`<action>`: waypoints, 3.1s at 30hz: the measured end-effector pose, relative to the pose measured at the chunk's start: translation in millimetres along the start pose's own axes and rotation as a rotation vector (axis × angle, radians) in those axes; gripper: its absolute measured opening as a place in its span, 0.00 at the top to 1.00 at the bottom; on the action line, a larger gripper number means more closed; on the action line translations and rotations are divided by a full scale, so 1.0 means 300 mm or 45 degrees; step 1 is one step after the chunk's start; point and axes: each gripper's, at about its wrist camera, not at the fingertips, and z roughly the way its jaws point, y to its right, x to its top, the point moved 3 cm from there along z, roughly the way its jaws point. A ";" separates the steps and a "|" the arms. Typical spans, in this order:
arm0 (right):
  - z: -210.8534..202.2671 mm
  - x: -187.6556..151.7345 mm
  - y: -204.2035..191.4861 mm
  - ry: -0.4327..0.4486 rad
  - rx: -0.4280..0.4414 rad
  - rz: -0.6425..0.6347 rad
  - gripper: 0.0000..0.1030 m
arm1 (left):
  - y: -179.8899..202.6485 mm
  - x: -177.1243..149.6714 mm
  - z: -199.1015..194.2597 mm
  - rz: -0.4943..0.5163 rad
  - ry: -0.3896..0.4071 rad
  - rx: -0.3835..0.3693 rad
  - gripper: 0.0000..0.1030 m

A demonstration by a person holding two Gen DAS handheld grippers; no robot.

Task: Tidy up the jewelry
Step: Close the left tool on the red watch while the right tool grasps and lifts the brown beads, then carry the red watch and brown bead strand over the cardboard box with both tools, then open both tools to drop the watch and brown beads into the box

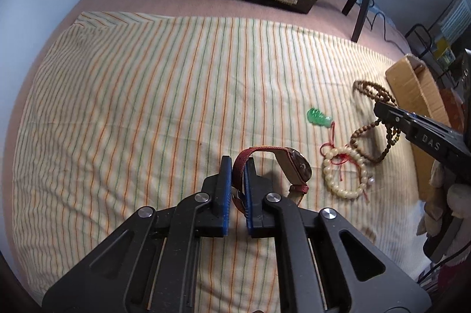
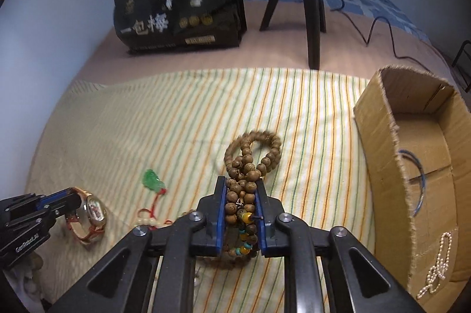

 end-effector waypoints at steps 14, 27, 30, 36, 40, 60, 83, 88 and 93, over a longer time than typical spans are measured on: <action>-0.199 0.013 0.035 0.143 0.053 0.019 0.85 | 0.120 0.013 -0.162 0.027 0.116 -0.129 0.94; -0.407 -0.015 0.129 0.270 0.067 0.040 0.85 | 0.331 0.031 -0.264 0.103 0.187 -0.262 0.94; -0.451 -0.019 0.163 0.304 0.043 0.038 0.85 | 0.388 0.031 -0.270 0.120 0.187 -0.291 0.94; -0.522 -0.033 0.254 0.353 0.000 0.070 0.85 | 0.510 0.028 -0.279 0.166 0.191 -0.339 0.94; -0.559 -0.041 0.324 0.375 -0.012 0.119 0.85 | 0.596 0.023 -0.277 0.195 0.188 -0.372 0.94; -0.528 -0.024 0.590 0.370 -0.058 0.279 0.85 | 0.970 -0.029 -0.174 0.336 0.144 -0.435 0.94; -0.488 -0.012 0.671 0.389 -0.103 0.354 0.22 | 1.061 -0.040 -0.138 0.415 0.203 -0.406 0.44; -0.494 -0.012 0.665 0.389 -0.128 0.341 0.19 | 1.061 -0.049 -0.140 0.437 0.209 -0.384 0.44; -0.503 -0.013 0.658 0.389 -0.133 0.336 0.19 | 1.056 -0.050 -0.151 0.432 0.217 -0.380 0.44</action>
